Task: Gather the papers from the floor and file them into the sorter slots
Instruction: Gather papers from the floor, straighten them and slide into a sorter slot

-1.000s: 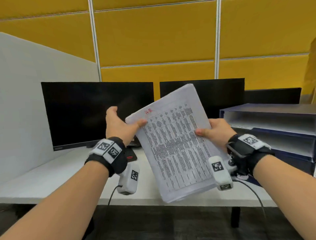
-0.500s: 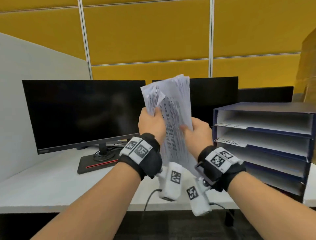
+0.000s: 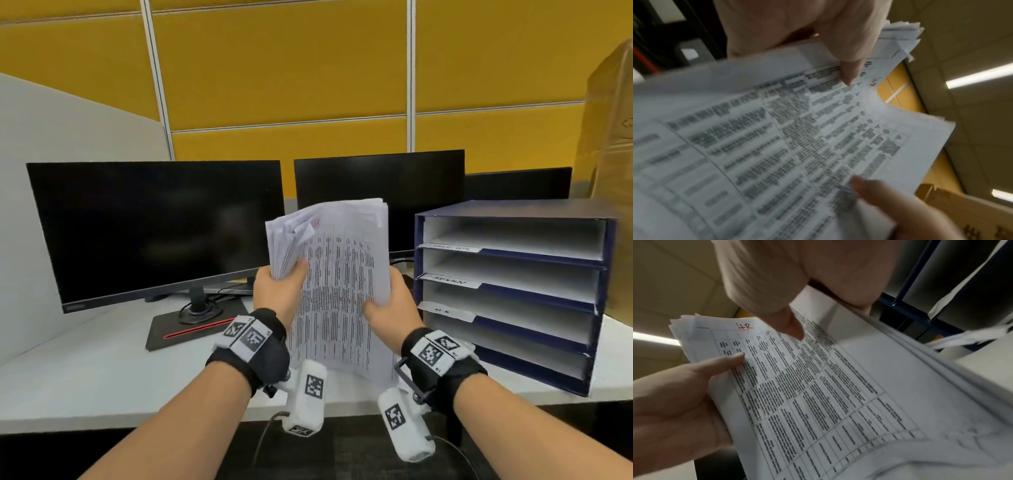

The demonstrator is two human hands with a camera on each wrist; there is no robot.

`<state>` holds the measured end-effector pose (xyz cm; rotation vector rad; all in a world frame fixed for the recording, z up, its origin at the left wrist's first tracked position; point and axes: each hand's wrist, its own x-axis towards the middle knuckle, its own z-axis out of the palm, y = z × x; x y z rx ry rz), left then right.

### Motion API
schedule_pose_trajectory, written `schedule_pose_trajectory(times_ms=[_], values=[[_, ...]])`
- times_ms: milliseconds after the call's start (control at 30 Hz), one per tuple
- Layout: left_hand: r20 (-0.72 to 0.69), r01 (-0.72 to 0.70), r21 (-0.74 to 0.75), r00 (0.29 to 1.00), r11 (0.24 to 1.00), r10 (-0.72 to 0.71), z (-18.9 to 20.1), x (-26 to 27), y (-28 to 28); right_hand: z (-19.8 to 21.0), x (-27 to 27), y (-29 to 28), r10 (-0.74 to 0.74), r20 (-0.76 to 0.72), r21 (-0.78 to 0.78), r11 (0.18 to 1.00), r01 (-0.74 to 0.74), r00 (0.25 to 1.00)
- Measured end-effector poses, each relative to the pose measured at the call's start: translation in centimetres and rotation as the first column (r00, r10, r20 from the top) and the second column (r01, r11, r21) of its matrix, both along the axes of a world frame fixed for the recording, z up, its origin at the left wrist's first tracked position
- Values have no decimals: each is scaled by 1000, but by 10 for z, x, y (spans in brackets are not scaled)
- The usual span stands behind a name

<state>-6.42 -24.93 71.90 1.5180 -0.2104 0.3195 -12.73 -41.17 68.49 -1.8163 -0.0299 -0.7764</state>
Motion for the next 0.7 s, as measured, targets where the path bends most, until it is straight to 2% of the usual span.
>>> schedule_pose_trajectory(times_ms=[133, 200, 300, 367, 433, 533, 600, 700], values=[[130, 56, 42, 990, 998, -61, 4, 4, 16, 12, -3, -8, -45, 59, 147, 989, 36, 997], [170, 78, 63, 981, 995, -88, 10, 4, 19, 22, 0, -8, -78, 97, 161, 985, 61, 992], [137, -15, 145, 991, 989, -5, 11, 0, 16, 25, 5, 1, -125, 91, 68, 991, 119, 988], [192, -109, 217, 979, 970, 67, 11, -4, 11, 25, 5, 8, -117, 98, 25, 993, 116, 988], [236, -153, 191, 966, 970, 106, 17, -10, 8, 28, 1, 15, -86, 137, -10, 996, 88, 987], [281, -168, 130, 951, 977, 127, 28, -11, 7, 40, -2, 20, -105, 208, -66, 990, 121, 972], [263, -166, 110, 956, 980, 132, 25, -8, 6, 41, 0, 20, -91, 164, -45, 994, 100, 982], [130, -127, 116, 985, 985, 111, 2, -4, 7, 17, 2, 17, -22, -11, 7, 1000, 22, 1000]])
